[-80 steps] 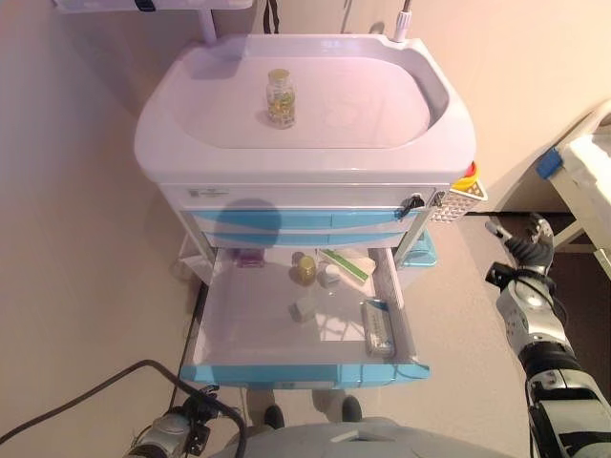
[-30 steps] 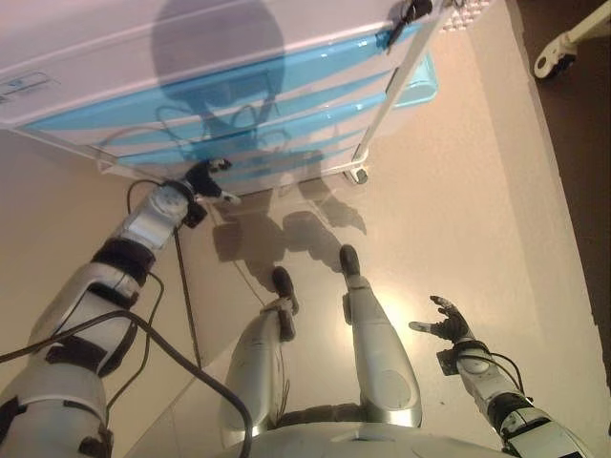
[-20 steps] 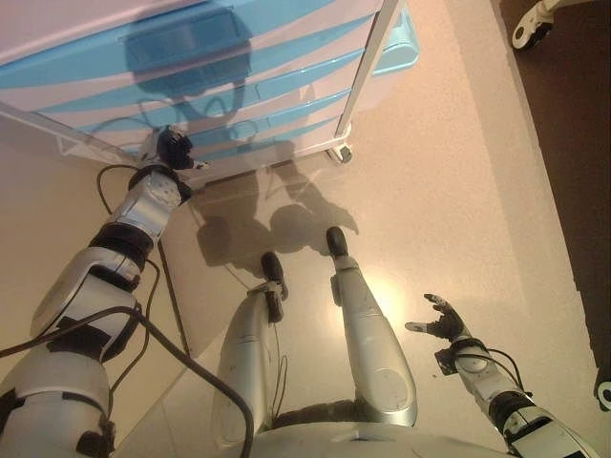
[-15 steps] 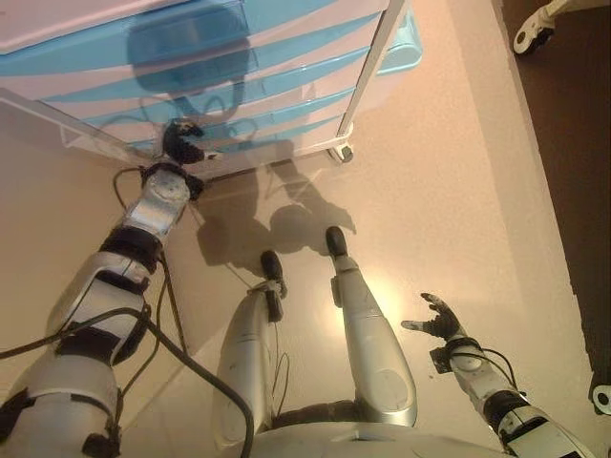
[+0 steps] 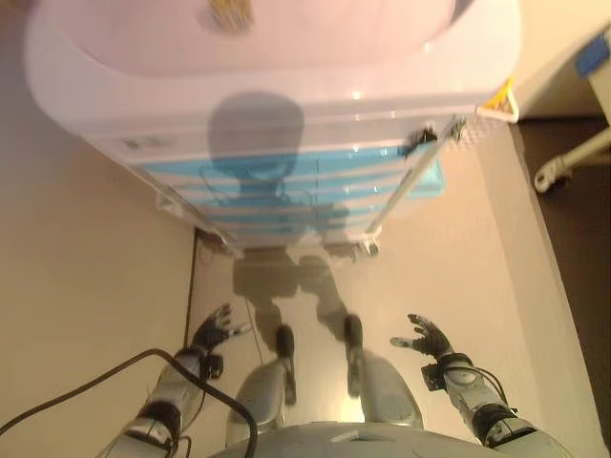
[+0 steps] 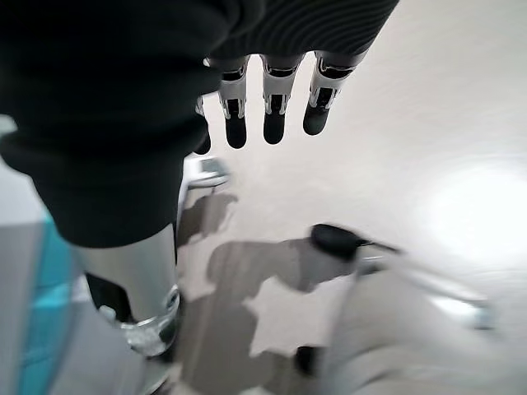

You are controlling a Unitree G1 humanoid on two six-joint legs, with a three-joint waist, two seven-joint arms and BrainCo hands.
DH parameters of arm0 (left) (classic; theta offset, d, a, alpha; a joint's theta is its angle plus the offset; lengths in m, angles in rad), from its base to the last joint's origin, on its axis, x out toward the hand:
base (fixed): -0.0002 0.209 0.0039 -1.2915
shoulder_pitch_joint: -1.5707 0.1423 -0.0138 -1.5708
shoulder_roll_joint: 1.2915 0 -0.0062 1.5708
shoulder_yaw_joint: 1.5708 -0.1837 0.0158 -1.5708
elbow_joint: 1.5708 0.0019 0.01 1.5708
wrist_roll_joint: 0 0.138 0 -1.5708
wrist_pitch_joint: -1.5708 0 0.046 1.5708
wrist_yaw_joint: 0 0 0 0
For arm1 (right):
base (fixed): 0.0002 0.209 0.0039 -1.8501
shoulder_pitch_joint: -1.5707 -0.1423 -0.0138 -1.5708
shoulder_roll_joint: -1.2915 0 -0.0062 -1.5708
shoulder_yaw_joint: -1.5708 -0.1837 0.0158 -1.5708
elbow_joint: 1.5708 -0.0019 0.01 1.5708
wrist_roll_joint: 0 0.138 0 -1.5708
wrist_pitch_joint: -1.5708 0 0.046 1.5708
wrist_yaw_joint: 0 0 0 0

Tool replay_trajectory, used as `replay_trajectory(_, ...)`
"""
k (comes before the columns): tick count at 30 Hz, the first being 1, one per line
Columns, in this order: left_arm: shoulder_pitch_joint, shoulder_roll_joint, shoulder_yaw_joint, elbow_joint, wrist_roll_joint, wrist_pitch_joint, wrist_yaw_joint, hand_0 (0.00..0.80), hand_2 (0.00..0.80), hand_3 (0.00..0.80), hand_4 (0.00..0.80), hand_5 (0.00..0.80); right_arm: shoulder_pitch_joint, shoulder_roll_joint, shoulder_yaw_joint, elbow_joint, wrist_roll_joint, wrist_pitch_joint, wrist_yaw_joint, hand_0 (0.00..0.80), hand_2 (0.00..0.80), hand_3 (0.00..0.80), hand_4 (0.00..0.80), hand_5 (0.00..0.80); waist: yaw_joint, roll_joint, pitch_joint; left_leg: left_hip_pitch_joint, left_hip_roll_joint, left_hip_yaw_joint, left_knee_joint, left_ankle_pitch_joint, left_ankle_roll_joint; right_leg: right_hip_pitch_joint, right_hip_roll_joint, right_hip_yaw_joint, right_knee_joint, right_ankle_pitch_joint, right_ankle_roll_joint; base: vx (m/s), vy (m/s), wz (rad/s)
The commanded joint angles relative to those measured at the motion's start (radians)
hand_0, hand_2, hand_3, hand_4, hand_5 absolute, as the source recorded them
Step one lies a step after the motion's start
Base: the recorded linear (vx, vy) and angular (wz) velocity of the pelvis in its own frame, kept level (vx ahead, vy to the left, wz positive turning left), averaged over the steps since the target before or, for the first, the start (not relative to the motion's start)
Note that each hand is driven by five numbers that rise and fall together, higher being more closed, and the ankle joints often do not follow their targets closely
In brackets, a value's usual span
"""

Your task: Open the drawer and pick up the medicine

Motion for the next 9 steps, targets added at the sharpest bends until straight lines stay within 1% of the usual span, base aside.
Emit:
replay_trajectory(1, 0.006, -0.015, 0.009, 0.086, 0.030, -0.048, -0.016, 0.000, 0.000, 0.000, 0.000, 0.000, 0.060, 0.035, -0.018, 0.030, 0.037, 0.022, 0.079, 0.000, 0.000, 0.000, 0.000, 0.000, 0.023, -0.043, -0.075, -0.046, -0.032, -0.021, 0.011, 0.006, 0.001, 0.005, -0.003, -0.020, 0.083, -0.052, 0.005, 0.040, -0.080, 0.30)
replay_trajectory(4, 0.029, -0.046, -0.009, 0.136, 0.057, -0.030, -0.053, 0.000, 0.000, 0.000, 0.000, 0.000, 0.069, 0.060, -0.031, 0.064, 0.028, 0.039, 0.086, 0.000, 0.000, 0.000, 0.000, 0.000, 0.034, -0.048, -0.118, -0.010, -0.027, -0.023, -0.036, 0.018, -0.004, 0.042, 0.000, -0.040, 0.039, -0.038, 0.013, 0.008, -0.054, 0.29)
replay_trajectory(6, 0.030, -0.061, -0.023, 0.144, 0.084, -0.011, -0.087, 0.000, 0.000, 0.000, 0.000, 0.000, 0.067, 0.074, -0.033, 0.076, 0.018, 0.056, 0.086, 0.000, 0.000, 0.000, 0.000, 0.000, 0.037, -0.049, -0.135, 0.010, -0.023, -0.020, -0.070, 0.028, -0.007, 0.060, 0.001, -0.052, 0.016, -0.030, 0.018, -0.043, -0.032, 0.07)
replay_trajectory(9, 0.027, -0.073, -0.045, 0.149, 0.107, -0.006, -0.105, 0.000, 0.000, 0.000, 0.000, 0.000, 0.066, 0.085, -0.033, 0.093, 0.005, 0.064, 0.084, 0.000, 0.000, 0.000, 0.000, 0.000, 0.036, -0.049, -0.146, 0.027, -0.018, -0.014, -0.092, 0.035, -0.011, 0.075, 0.001, -0.060, -0.003, -0.022, 0.024, -0.039, -0.014, 0.05)
